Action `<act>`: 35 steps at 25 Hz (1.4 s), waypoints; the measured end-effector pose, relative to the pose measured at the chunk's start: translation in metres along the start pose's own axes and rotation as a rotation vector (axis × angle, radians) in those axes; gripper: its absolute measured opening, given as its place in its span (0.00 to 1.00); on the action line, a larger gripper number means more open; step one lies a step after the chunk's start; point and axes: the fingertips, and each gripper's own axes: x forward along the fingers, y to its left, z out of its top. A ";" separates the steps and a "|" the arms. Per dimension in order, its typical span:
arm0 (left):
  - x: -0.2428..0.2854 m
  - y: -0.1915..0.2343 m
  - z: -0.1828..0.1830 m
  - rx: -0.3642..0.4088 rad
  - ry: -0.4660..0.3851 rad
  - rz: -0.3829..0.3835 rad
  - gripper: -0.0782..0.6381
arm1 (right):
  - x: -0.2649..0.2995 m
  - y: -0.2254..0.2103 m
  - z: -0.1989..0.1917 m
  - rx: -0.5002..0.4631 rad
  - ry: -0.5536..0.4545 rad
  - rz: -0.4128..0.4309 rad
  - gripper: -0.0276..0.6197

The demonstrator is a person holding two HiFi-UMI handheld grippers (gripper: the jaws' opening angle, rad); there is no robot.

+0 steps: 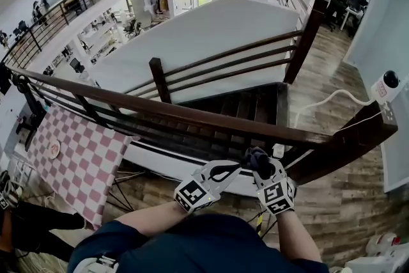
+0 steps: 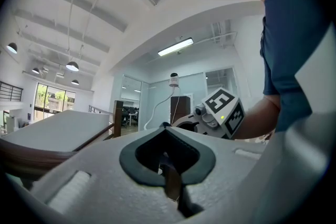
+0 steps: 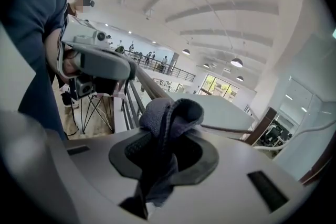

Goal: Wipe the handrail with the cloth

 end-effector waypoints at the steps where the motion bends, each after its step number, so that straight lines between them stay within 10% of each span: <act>1: -0.003 -0.001 -0.001 -0.003 0.002 -0.008 0.10 | -0.004 0.005 0.005 0.019 -0.019 -0.007 0.18; 8: -0.018 -0.024 0.001 -0.034 -0.017 -0.064 0.10 | -0.031 0.032 0.028 0.358 -0.187 0.024 0.18; 35: -0.020 -0.041 -0.003 -0.058 -0.010 -0.130 0.10 | -0.044 0.066 0.035 0.397 -0.231 0.028 0.18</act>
